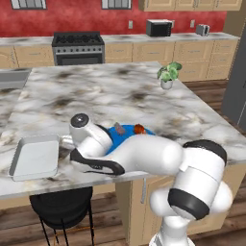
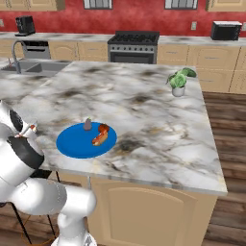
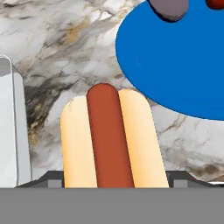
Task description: Place one cooked food and one vegetable from the large plate to each tupperware container.
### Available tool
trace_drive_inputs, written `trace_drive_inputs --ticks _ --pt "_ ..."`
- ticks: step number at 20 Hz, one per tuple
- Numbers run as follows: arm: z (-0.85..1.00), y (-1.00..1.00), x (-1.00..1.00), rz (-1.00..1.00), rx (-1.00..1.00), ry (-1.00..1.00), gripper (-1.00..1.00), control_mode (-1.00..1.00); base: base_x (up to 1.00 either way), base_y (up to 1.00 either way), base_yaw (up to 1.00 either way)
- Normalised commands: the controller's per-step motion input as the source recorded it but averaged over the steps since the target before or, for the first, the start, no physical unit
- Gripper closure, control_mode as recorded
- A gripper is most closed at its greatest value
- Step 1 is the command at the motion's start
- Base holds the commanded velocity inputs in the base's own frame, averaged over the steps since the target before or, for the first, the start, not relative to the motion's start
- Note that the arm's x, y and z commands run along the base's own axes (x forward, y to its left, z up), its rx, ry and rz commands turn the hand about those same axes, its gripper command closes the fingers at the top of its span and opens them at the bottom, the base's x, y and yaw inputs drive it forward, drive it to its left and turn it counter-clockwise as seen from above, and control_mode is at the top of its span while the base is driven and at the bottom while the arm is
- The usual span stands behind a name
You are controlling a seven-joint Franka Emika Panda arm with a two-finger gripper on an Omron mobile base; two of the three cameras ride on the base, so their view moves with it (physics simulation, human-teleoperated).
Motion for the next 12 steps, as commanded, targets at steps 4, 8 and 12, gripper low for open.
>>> trace_drive_inputs --ticks 4,8,12 --pt "0.11 0.94 0.09 -0.17 0.1 0.01 1.0 -1.0 0.0 0.0 0.0" --pt "0.18 0.82 0.2 -0.01 0.04 0.0 1.0 -1.0 0.0 0.0 0.0" --pt "0.02 0.59 0.39 0.0 0.0 0.0 1.0 -1.0 0.0 0.0 0.0"
